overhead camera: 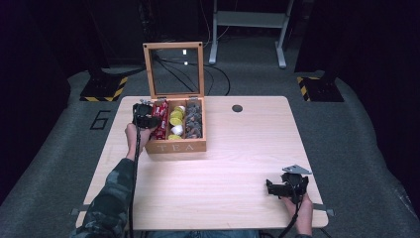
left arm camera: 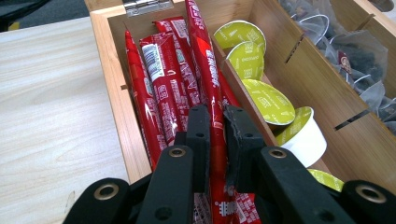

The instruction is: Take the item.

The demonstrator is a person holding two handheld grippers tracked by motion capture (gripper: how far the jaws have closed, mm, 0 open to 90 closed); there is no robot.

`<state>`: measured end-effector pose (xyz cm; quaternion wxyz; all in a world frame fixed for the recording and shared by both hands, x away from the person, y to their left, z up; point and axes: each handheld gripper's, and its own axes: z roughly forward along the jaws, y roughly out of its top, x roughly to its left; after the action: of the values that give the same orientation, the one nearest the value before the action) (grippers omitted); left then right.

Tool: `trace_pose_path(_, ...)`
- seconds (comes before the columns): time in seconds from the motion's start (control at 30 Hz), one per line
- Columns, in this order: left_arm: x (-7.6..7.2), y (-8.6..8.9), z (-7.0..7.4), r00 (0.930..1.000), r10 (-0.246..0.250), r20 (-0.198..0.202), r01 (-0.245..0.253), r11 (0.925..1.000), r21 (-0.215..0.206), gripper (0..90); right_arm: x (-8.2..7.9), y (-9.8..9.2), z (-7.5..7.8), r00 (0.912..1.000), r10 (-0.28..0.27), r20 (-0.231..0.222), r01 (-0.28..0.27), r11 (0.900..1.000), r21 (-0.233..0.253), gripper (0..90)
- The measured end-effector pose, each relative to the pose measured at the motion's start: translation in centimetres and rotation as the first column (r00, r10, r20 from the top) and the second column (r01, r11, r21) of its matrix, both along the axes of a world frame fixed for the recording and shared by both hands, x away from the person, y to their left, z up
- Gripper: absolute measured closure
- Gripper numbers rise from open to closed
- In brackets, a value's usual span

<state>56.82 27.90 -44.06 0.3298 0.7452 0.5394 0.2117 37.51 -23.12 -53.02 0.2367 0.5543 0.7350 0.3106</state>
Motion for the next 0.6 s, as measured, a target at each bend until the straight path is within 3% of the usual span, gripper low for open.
trace_pose_path(0.6,-0.9,0.2,1.3,0.9991,-0.015,0.039,0.015,0.9999,-0.003,80.4,0.0,0.0,0.0,1.0000,-0.003,0.000,0.003,1.000,0.003,0.0)
